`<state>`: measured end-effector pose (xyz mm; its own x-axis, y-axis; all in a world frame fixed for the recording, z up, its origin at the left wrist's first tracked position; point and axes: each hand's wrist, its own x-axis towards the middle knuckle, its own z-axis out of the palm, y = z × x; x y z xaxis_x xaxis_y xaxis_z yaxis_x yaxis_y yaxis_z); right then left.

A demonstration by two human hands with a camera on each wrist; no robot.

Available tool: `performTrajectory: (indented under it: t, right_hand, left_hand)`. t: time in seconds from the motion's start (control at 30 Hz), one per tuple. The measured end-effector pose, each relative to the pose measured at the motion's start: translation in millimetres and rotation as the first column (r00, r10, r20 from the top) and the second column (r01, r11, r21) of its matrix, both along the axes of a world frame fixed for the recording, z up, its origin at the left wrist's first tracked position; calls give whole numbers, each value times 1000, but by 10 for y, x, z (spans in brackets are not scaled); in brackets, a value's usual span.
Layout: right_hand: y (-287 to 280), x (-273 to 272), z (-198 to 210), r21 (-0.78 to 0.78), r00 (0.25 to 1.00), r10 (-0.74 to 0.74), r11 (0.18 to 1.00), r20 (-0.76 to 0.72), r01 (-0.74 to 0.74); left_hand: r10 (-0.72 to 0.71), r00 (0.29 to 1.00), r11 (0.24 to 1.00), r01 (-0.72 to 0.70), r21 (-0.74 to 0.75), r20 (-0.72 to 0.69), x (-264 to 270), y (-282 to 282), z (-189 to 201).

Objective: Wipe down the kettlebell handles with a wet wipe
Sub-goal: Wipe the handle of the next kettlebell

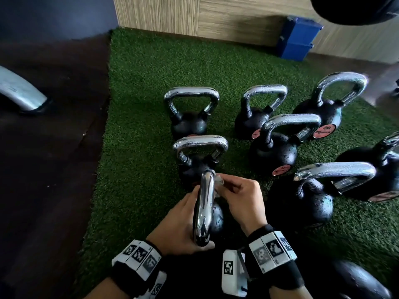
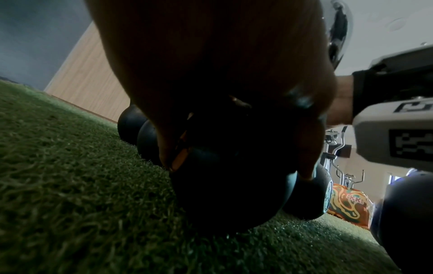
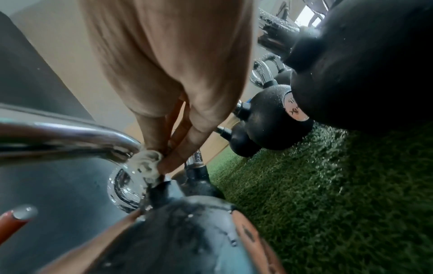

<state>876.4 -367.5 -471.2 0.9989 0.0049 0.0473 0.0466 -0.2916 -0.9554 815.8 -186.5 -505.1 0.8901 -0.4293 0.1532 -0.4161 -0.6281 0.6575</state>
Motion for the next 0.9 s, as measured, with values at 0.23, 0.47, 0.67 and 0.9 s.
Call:
performTrajectory:
  t: [0.23, 0.47, 0.67, 0.9]
  right_hand:
    - [-33, -53, 230, -53, 981, 82, 996, 178, -74]
    - [-96, -45, 519, -128, 942, 284, 956, 177, -264]
    - [-72, -107, 534, -101, 932, 349, 935, 100, -340]
    - [44, -239, 584, 154, 919, 392, 911, -42, -382]
  left_hand:
    - [5, 994, 994, -17, -107, -111, 67, 42, 20]
    - [-16, 993, 998, 7, -70, -120, 142, 91, -99]
    - [-12, 981, 995, -9, -103, -193, 205, 115, -91]
    - [-43, 956, 974, -25, -226, -291, 232, 126, -72]
